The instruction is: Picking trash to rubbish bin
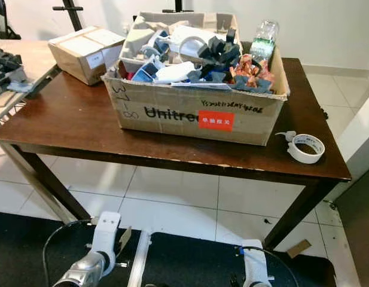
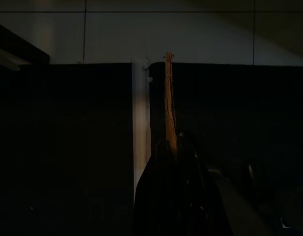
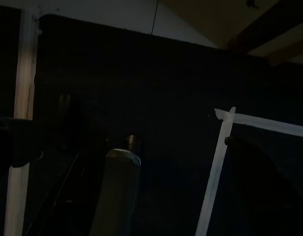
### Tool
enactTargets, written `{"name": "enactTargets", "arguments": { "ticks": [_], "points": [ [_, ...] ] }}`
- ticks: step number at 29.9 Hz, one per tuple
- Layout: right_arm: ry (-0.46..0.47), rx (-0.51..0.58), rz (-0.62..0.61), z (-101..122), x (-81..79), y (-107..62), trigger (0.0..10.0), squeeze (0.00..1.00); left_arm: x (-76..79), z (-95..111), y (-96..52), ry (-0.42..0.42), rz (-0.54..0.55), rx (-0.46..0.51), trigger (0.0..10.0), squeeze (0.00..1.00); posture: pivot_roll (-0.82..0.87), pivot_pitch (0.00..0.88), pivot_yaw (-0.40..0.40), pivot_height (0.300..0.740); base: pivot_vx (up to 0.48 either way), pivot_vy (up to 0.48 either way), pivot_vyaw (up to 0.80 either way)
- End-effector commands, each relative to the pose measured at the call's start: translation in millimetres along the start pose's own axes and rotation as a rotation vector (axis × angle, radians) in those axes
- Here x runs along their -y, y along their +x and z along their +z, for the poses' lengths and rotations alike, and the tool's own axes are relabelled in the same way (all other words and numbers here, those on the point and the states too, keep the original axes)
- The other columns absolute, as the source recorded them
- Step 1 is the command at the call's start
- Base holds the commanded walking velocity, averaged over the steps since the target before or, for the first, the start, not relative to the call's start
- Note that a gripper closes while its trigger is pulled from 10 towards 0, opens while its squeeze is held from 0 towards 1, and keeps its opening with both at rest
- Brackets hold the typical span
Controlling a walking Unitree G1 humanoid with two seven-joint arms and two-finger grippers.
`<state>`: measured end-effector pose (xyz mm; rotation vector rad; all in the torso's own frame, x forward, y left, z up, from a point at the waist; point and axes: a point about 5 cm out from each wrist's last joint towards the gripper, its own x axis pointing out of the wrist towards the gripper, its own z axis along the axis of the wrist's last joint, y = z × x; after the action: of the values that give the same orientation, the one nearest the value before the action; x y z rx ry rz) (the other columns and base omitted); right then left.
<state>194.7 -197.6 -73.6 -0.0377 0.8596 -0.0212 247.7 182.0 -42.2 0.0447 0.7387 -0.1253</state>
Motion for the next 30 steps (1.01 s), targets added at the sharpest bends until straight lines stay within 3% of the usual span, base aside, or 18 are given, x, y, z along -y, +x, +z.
{"name": "enactTargets", "arguments": {
  "ticks": [1,30],
  "points": [
    [0.019,-0.025,-0.01,-8.2,0.8,-1.9,10.0,0.0,1.4,-8.2,-0.9,-0.007,-0.008,-0.037,10.0,0.0,0.06,0.11,0.045,0.74,0.319,0.0,0.0],
    [0.036,-0.032,-0.014,-9.7,-1.7,-2.2,10.0,0.0,0.5,-6.0,-0.5,-0.011,-0.028,-0.039,10.0,0.0,0.07,0.1,0.051,0.74,0.336,0.0,0.0]
  ]
}}
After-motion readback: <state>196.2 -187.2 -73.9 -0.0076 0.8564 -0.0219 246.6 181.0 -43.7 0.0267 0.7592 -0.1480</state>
